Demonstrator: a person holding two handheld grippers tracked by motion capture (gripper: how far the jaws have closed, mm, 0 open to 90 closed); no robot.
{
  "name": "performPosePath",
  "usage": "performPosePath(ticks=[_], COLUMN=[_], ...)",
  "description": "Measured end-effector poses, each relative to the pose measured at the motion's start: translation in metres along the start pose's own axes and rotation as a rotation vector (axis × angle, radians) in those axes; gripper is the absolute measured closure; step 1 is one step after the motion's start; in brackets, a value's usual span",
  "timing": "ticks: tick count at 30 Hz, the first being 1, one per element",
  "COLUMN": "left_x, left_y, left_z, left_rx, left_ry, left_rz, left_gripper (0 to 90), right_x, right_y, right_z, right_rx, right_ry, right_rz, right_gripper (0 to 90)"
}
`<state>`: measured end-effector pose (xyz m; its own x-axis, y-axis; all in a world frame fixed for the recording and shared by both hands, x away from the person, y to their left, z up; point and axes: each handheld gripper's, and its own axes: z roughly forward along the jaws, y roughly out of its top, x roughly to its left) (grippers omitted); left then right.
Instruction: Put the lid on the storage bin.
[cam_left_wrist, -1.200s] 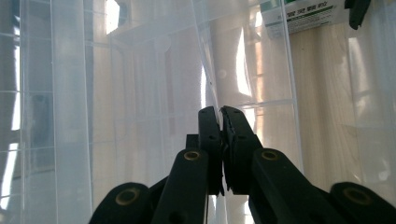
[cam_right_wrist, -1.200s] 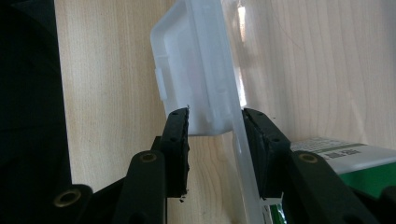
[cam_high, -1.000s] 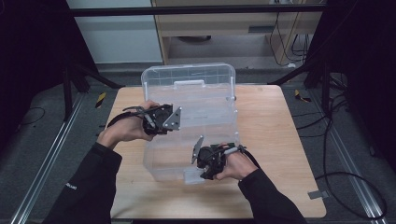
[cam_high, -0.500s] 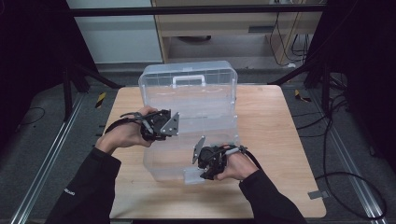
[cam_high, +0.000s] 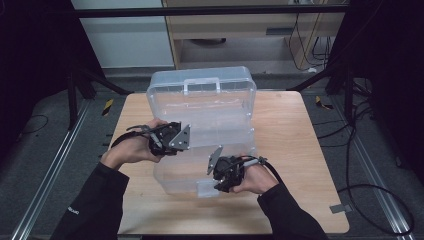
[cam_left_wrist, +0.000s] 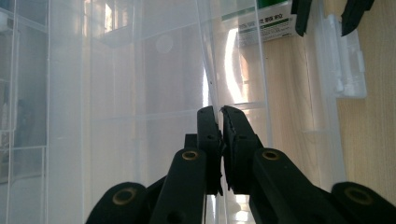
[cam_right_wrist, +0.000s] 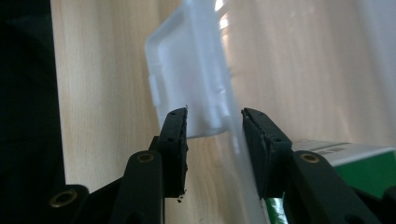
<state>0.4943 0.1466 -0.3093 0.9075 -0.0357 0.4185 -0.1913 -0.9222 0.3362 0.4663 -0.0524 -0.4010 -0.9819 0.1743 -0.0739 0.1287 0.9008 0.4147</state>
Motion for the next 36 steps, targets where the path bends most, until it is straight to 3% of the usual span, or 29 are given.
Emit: performPosePath(ticks=[4, 8, 18, 24, 25, 26, 29, 30, 36], left_x=[-0.001, -0.001, -0.002, -0.002, -0.002, -0.002, -0.002, -0.002, -0.001], left_y=[-0.001, -0.002, 0.0, 0.0, 0.0, 0.0, 0.0, 0.0, 0.0], left_z=[0.0, 0.0, 0.001, 0.001, 0.001, 0.001, 0.001, 0.001, 0.001], left_rx=[-0.003, -0.01, -0.01, -0.008, -0.008, -0.009, -0.011, -0.011, -0.011], left_ry=[0.006, 0.001, 0.0, 0.001, 0.001, 0.002, 0.002, 0.002, -0.001], left_rz=[-0.004, -0.013, -0.022, -0.026, -0.026, -0.028, -0.032, -0.034, -0.042], left_gripper=[85.1, 85.0, 84.6, 84.4, 84.4, 84.4, 84.2, 84.2, 84.1], right_x=[-0.002, -0.001, -0.009, -0.016, -0.016, -0.021, -0.026, -0.032, -0.057], right_y=[-0.004, -0.012, -0.043, -0.055, -0.055, -0.059, -0.061, -0.063, -0.073], right_z=[-0.016, -0.03, -0.072, -0.093, -0.093, -0.101, -0.106, -0.109, -0.112], right_rx=[-0.083, -0.168, -0.404, -0.549, -0.549, -0.601, -0.622, -0.63, -0.687], right_ry=[-0.006, -0.041, -0.092, -0.152, -0.152, -0.173, -0.207, -0.244, -0.357], right_rz=[0.029, 0.06, 0.226, 0.309, 0.309, 0.346, 0.376, 0.403, 0.501], right_gripper=[60.6, 65.6, 84.2, 89.9, 89.9, 90.0, 90.0, 90.0, 90.0])
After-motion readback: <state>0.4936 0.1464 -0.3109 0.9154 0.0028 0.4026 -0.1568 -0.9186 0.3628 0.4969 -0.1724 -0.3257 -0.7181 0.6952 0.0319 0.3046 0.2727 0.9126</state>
